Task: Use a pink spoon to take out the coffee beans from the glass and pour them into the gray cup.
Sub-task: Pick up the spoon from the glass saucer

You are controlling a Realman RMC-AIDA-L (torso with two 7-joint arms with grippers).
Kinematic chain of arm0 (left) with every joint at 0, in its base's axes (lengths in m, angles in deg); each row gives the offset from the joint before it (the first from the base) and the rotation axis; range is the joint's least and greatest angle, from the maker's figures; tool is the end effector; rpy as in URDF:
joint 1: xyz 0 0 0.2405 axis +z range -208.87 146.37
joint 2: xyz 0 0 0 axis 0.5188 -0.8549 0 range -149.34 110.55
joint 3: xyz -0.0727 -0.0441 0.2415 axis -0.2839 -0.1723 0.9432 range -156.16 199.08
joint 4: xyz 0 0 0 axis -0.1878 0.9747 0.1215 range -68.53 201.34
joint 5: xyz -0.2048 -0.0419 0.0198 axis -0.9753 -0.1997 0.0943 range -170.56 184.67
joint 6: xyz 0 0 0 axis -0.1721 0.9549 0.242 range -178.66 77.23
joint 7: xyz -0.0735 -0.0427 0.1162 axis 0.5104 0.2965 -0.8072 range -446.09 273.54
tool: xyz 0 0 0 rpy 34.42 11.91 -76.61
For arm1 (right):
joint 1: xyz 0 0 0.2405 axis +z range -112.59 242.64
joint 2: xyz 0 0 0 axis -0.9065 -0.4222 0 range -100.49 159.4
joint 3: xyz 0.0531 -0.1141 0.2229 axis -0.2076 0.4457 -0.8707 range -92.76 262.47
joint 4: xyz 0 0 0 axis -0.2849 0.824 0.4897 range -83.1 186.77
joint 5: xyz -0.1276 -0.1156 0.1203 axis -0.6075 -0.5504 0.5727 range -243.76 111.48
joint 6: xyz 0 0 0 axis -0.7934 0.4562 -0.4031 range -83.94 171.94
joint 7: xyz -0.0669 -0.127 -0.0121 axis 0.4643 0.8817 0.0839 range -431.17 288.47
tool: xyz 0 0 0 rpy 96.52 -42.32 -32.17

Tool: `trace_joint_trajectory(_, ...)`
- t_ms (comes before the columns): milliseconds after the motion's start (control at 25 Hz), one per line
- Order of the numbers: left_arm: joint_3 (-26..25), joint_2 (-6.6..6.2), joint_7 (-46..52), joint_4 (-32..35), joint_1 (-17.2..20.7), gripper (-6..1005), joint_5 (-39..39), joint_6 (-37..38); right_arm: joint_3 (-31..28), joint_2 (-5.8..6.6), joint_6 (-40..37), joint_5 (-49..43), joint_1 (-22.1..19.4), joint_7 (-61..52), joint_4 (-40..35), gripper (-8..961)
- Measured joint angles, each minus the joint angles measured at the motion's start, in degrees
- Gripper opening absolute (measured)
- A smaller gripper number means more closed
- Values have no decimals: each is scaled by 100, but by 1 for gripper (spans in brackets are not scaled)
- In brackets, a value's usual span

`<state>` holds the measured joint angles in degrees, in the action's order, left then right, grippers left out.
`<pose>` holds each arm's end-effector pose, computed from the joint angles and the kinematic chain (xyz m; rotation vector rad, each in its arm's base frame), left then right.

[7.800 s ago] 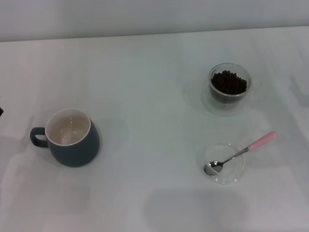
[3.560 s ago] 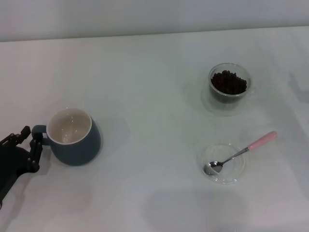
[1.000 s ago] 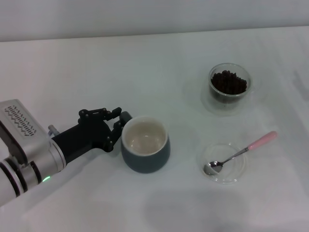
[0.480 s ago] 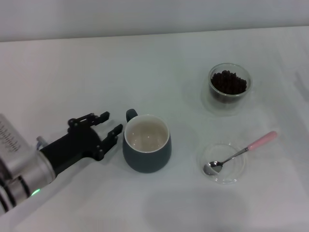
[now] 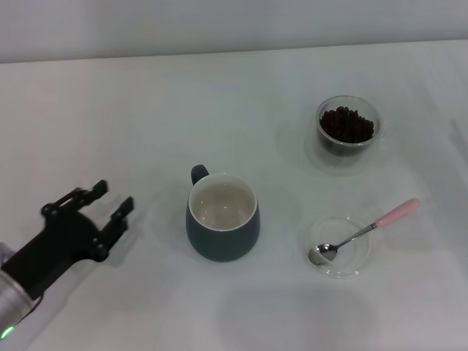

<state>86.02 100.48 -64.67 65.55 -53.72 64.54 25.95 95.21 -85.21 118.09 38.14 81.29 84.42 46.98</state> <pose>-0.3218 0.2581 -0.0746 -2.2268 -0.4590 -0.7298 0.4100 0.2675 0.0586 -1.5136 0.6070 0.6119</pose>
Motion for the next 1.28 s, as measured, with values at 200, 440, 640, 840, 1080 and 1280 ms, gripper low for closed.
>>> trace_joint_trajectory(200, -6, -2, -1, 59, 281, 492, -326, 105, 289, 23, -9, -324, -307, -1671, -609, 870)
trace_joint_trajectory(440, -5, -45, -5, 105, 421, 519, -712, 227, 386, 119, 33, -1131, -522, -3676, -1102, 871)
trace_joint_trajectory(640, -5, -62, -85, 201, 463, 623, -1043, 243, 389, 220, 339, -1865, -566, -5048, -1081, 871)
trace_joint_trajectory(840, -5, -61, -345, 297, 463, 752, -1202, 246, 389, 262, 665, -2489, -552, -6201, -1004, 870)
trace_joint_trajectory(1080, -5, -68, -373, 609, 548, 800, -1208, 263, 436, 227, 841, -2734, -584, -6689, -466, 870)
trace_joint_trajectory(1280, -5, -80, -373, 710, 579, 799, -1211, 301, 458, 81, 921, -2813, -692, -6716, -220, 871)
